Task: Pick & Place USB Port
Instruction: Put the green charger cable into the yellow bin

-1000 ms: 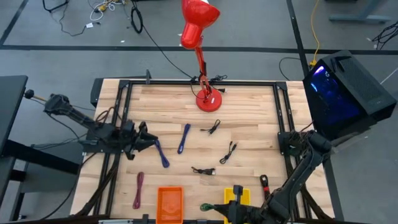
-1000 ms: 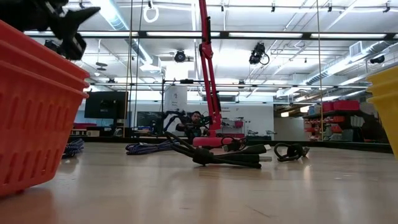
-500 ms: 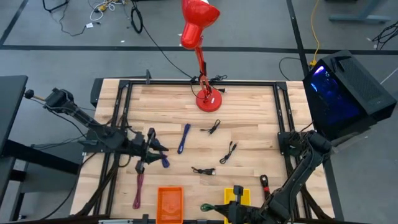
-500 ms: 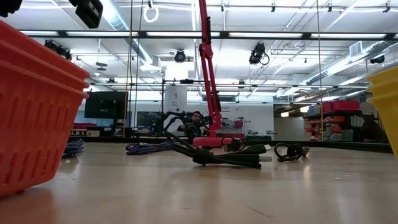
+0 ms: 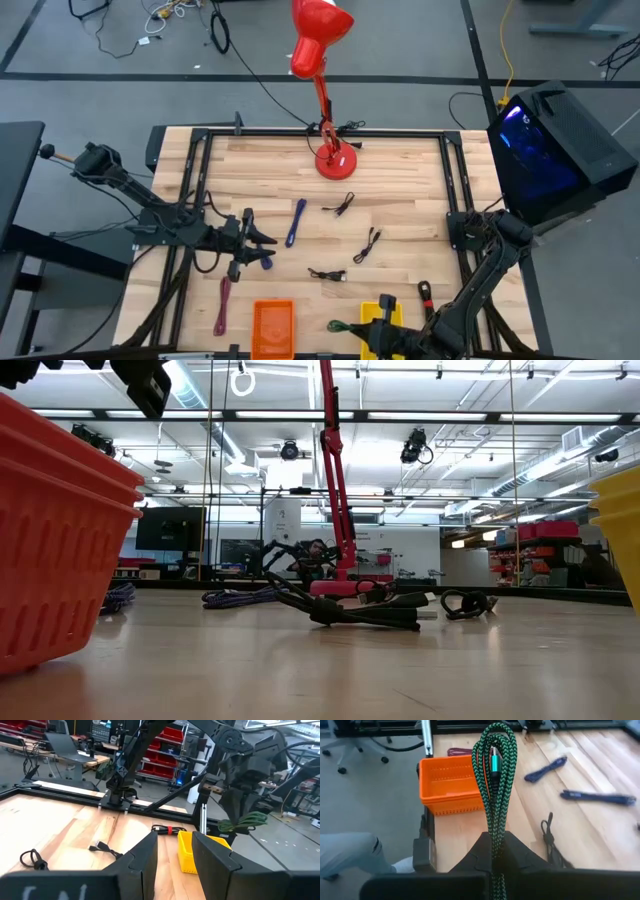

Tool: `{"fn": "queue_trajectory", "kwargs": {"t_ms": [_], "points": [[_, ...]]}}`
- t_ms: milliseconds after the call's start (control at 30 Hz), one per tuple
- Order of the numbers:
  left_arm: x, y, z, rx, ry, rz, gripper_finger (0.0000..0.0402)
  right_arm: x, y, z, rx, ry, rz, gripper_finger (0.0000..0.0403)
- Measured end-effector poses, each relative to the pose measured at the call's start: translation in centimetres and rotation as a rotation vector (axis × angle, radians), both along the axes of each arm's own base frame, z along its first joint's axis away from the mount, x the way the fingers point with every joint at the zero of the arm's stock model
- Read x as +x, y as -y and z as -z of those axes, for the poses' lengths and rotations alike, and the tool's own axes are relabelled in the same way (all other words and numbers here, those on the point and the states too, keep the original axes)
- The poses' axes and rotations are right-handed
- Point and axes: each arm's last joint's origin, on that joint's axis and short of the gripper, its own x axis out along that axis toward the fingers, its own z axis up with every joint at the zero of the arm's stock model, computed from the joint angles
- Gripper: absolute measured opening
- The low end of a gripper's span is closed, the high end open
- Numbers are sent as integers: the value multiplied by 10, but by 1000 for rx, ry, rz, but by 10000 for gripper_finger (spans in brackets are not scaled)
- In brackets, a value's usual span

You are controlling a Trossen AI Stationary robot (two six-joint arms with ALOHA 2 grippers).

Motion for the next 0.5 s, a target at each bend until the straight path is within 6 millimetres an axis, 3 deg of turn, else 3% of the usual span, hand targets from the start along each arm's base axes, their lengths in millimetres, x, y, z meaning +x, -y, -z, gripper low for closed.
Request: {"fn": "queue_trajectory", "kwargs": {"t_ms": [300,500], "points": [[0,0,0,0,0,2,126,-19,5,34,187,-1,251,11],[0,0,0,0,0,2,126,-26,9,41,297,-45,364,11]]}}
